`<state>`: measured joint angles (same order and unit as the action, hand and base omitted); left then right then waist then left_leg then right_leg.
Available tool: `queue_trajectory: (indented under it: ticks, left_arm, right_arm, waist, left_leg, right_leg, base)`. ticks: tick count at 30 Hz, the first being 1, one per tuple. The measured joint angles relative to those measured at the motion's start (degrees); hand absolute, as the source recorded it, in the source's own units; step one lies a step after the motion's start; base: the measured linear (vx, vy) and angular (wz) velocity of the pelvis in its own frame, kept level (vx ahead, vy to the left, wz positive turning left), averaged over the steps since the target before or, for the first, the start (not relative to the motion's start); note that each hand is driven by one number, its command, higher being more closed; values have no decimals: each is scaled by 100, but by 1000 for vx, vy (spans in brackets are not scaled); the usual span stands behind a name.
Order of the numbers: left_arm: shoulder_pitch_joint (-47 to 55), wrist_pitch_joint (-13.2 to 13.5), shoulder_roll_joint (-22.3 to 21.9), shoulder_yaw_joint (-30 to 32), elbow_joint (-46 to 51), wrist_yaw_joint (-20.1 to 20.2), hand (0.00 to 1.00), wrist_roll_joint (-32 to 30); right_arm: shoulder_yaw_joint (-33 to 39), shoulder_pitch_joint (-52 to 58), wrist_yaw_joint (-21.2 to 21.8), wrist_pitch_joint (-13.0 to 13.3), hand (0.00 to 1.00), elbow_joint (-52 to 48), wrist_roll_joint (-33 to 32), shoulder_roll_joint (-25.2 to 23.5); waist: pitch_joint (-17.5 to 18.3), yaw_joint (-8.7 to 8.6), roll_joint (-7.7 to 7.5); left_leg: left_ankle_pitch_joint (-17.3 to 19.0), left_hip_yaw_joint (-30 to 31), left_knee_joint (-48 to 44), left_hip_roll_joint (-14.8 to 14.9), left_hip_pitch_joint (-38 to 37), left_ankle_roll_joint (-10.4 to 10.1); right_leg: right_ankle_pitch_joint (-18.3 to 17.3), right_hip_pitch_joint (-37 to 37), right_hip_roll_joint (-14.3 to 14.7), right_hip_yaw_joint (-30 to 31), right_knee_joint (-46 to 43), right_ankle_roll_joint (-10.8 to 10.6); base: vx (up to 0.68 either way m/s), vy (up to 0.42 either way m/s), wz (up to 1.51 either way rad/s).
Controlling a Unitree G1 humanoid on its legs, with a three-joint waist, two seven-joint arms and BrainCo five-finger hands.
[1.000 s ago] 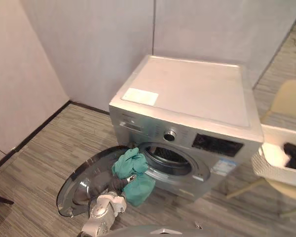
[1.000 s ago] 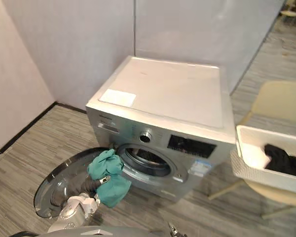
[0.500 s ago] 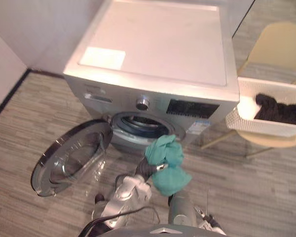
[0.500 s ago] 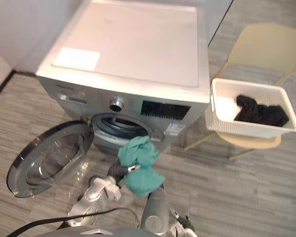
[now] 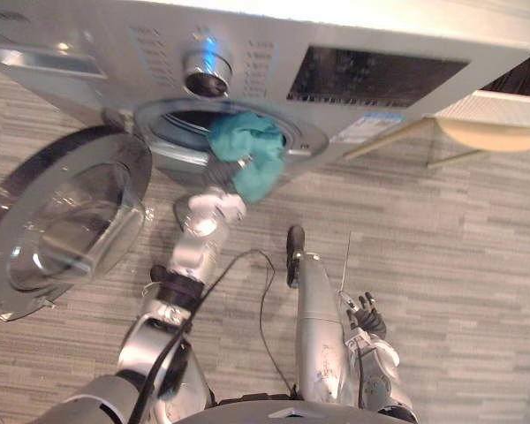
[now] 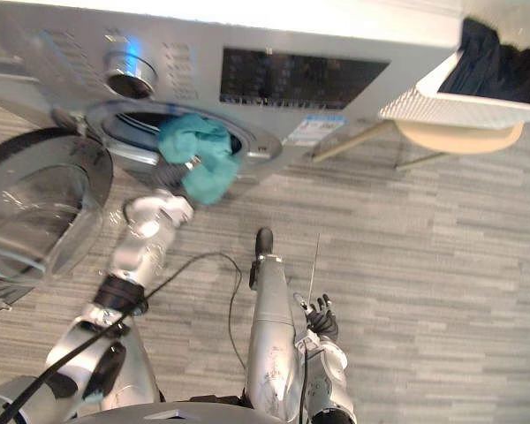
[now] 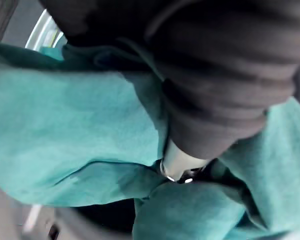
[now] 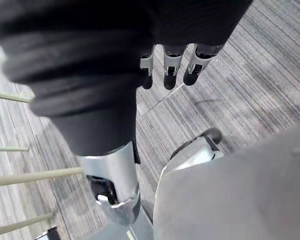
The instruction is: Pick up the laundry basket with both hands and put the clothes into the washing machine.
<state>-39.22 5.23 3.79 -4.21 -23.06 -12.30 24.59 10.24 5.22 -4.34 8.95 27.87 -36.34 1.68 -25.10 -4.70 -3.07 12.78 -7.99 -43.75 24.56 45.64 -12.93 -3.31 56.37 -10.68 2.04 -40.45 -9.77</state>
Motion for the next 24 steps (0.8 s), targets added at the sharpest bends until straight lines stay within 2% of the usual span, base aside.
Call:
queue_trajectory:
  ticks: [5,10,14,19,24]
  left_arm:
    - [-664,186,570,535,17,-388,100,157]
    - [-1418,213,1010,508,12,-478,100,240]
    - [-1895,214,1292,447,-25,-477,100,391]
    - [-2977,235,1605,324,-972,-449,100,1013]
    - [-3618,224,1865,133,-1460,-448,100,1413]
  right_arm:
    - [6,-8,-5,120,0,-17,-163,25]
    - [0,-41,2,217,0,-55,-435,62]
    - [-43,-124,4,224,0,-120,-500,106]
    - [-111,-173,5,279,0,-242,-621,99]
    - [-115,-190,0,261,0,-245,-726,116]
  waist:
    - [-100,-12,23]
    - [-181,-3,47]
    - [-285,1,46]
    - [-372,-18,33]
    - [-390,-70,29]
  left_leg:
    - [46,46,-348,190,751,-20]
    - [116,184,-774,255,1480,35]
    - [203,191,-991,319,1780,61]
    - [335,144,-1366,469,2296,97]
    - [466,37,-1605,646,2615,114]
  right_leg:
    - [182,630,157,27,-12,57]
    - [250,1114,171,12,-127,23]
    - [317,1365,210,63,-146,2]
    - [490,1881,355,223,-182,-26]
    - [588,2265,522,374,-183,-64]
  base:
    - [-1,27,-15]
    - [5,73,-2]
    - [-22,60,-10]
    - [-11,67,-23]
    - [4,43,-26]
